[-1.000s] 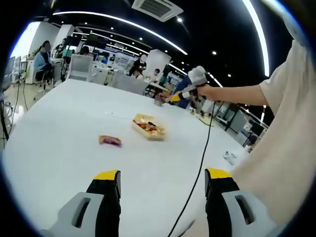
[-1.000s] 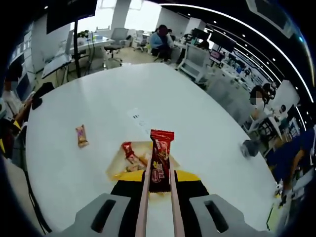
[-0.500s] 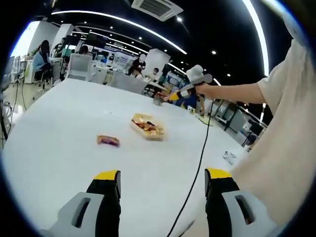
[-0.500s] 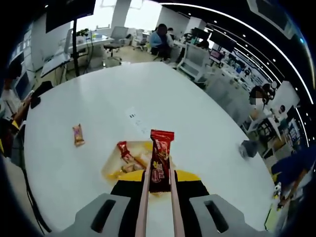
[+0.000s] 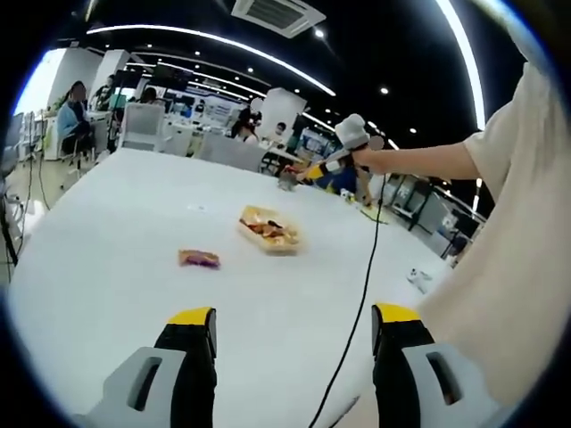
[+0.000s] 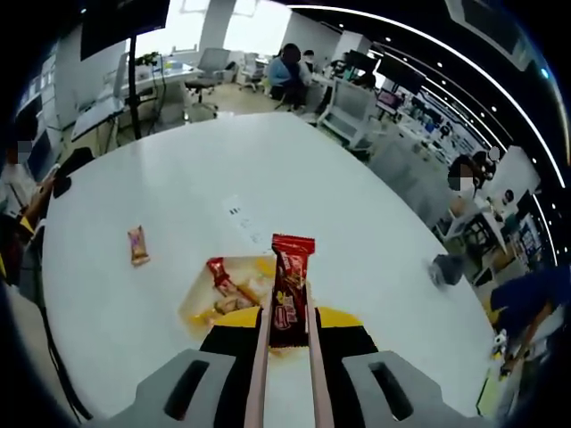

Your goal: Place the target food into the container with the food tongs after gripping and lifting it, then release it inside without dropping or visibly crushing the food.

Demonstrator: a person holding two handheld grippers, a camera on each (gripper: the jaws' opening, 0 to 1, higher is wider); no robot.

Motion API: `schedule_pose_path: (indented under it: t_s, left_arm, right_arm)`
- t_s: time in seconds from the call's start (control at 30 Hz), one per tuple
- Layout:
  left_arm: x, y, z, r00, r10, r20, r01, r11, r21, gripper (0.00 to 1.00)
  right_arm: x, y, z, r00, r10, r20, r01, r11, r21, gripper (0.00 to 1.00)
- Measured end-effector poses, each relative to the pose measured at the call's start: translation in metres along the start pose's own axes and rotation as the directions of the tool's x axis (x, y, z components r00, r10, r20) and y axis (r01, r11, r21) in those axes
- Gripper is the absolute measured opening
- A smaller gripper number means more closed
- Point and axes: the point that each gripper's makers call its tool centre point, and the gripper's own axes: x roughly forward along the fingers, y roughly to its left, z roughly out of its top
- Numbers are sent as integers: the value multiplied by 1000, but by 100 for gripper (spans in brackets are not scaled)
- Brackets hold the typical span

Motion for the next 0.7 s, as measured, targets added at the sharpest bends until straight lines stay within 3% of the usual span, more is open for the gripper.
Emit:
schedule_pose_path:
  t_s: [0.2, 0.7]
  left_arm:
    - [5, -6, -7, 998, 8, -61, -2, 994, 105, 73]
    - [11, -4, 0, 998, 25, -50, -18, 991, 134, 80]
  right_arm:
    - [-1, 2, -2, 1000, 1, -3, -1, 1000, 1, 21]
    - [1, 4, -5, 1000, 10, -2, -10, 1000, 10, 21]
